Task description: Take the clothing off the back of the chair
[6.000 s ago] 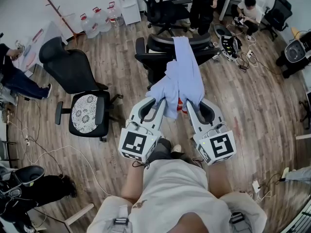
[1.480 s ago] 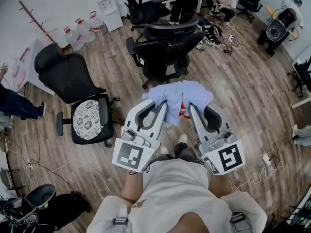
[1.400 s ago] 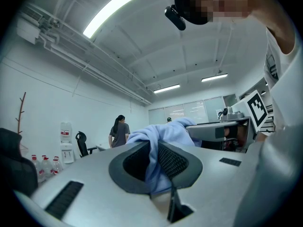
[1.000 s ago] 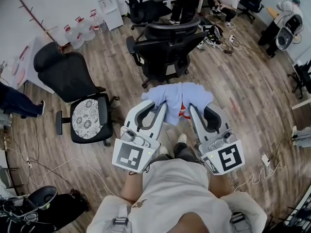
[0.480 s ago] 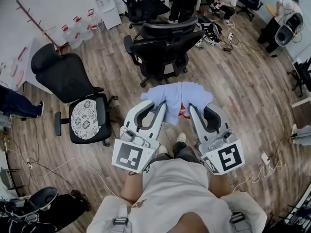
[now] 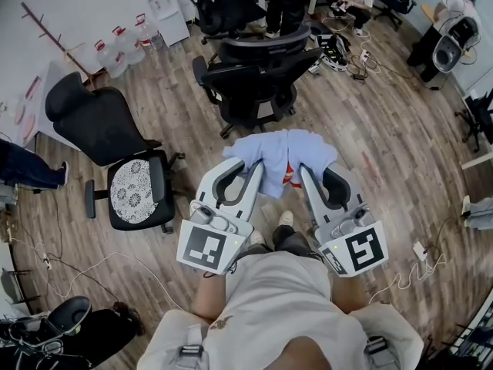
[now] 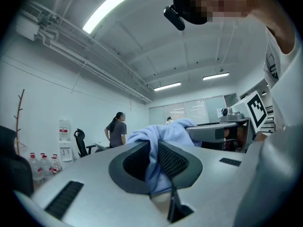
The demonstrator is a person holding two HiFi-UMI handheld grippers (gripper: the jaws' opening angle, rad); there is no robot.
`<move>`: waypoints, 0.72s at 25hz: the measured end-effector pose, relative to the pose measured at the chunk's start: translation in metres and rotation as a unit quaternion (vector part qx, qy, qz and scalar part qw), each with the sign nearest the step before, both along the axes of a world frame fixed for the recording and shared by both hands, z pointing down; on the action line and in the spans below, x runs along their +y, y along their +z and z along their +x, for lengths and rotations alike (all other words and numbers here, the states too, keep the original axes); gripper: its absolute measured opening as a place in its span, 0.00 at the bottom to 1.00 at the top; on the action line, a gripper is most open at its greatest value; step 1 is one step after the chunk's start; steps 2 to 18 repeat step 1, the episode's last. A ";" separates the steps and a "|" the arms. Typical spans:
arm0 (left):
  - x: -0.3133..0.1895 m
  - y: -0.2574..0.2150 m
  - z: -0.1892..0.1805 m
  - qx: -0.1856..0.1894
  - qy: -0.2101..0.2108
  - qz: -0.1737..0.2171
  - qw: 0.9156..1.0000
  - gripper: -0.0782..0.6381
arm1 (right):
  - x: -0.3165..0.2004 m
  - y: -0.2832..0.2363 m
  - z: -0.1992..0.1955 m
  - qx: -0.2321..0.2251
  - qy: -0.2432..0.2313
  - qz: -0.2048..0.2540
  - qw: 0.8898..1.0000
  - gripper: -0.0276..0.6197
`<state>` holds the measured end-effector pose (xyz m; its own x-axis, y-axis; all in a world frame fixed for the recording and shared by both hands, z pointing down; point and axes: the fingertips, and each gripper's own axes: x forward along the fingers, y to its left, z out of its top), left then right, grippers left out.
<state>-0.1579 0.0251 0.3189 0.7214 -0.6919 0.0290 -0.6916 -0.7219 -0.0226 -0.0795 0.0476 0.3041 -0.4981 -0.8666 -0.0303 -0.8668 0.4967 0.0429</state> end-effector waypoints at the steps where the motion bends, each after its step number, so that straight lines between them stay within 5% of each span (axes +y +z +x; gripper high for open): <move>1: -0.002 0.000 0.001 0.000 0.000 0.000 1.000 0.20 | -0.002 0.000 0.001 0.000 0.000 0.000 1.000 0.14; 18: -0.002 0.000 0.001 0.000 0.000 0.000 1.000 0.20 | -0.002 0.000 0.001 0.000 0.000 0.000 1.000 0.14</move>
